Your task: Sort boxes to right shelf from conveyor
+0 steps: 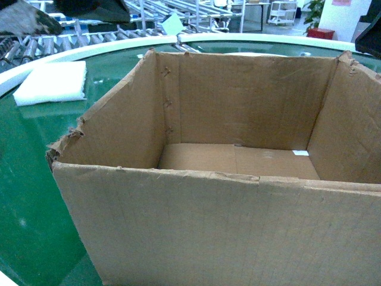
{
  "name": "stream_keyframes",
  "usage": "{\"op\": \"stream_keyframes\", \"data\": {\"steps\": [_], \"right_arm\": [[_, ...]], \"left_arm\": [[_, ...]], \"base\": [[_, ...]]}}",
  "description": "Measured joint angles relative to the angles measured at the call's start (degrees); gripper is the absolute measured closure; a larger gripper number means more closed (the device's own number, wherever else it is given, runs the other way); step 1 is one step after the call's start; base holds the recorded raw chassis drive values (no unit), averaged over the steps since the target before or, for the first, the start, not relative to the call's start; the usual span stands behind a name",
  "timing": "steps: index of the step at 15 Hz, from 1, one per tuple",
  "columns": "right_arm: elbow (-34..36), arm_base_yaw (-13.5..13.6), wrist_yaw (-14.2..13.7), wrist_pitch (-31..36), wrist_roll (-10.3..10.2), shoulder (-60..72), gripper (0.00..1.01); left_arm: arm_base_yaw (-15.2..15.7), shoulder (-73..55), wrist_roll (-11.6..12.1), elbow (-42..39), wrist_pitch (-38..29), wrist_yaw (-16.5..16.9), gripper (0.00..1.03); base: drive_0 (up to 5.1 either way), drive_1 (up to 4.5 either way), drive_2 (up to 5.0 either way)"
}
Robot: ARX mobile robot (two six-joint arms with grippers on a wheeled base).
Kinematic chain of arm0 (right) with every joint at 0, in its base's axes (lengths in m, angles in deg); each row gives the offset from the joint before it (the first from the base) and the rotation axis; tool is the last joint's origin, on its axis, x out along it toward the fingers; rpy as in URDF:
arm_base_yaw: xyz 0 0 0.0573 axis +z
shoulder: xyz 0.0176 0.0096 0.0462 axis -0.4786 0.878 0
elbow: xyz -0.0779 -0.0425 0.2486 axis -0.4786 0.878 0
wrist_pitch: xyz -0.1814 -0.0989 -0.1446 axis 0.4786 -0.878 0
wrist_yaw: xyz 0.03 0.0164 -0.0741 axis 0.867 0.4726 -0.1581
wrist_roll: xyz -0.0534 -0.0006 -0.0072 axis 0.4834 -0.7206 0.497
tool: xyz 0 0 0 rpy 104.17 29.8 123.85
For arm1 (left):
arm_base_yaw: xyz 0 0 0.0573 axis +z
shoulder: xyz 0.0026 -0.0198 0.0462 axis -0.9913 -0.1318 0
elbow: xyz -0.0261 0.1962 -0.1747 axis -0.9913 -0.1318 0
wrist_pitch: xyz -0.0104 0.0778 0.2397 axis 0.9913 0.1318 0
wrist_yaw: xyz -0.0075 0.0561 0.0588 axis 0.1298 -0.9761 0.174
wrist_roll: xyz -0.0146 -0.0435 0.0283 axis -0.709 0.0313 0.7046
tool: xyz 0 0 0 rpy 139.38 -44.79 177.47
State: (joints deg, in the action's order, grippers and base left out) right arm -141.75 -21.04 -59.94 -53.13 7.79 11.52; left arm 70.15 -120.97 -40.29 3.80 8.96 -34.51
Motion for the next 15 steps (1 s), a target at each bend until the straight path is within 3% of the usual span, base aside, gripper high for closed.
{"op": "stream_keyframes", "data": {"steps": [1,2,7,10,12,13,14,15], "right_arm": [[-1.5,0.0,-0.1,-1.0,-0.2,1.9,0.03],[-2.3,-0.1,0.2,-1.7,-0.5,3.4,0.03],[0.0,0.0,-0.9,-0.3,-1.6,9.3,0.03],[0.3,-0.1,-1.1,0.7,-2.1,9.7,0.03],[1.3,-0.5,-1.1,2.4,-2.2,9.8,0.03],[1.6,-0.7,-1.2,2.9,-2.2,9.9,0.03],[1.9,-0.9,-1.2,3.4,-2.2,9.9,0.08],[2.3,-0.9,-1.2,4.0,-2.2,9.8,0.2]], "left_arm": [[-1.2,-2.6,-0.9,2.2,2.0,0.4,0.05],[-2.1,-4.6,-0.9,2.6,2.9,-2.2,0.05],[-2.1,-10.3,-0.9,2.1,3.8,-4.9,0.05],[-1.9,-11.2,-1.2,1.7,3.7,-4.7,0.05],[-2.3,-11.6,-2.7,-0.3,4.0,-4.8,0.05],[-2.6,-11.6,-3.6,-1.3,4.0,-5.2,0.08],[-2.9,-11.6,-4.0,-1.5,4.0,-5.6,0.21],[-3.0,-11.6,-4.6,-1.8,3.9,-6.0,0.33]], "base": [[0.0,0.0,0.0],[0.0,0.0,0.0],[0.0,0.0,0.0],[0.0,0.0,0.0],[0.0,0.0,0.0],[0.0,0.0,0.0],[0.0,0.0,0.0],[0.0,0.0,0.0]]}}
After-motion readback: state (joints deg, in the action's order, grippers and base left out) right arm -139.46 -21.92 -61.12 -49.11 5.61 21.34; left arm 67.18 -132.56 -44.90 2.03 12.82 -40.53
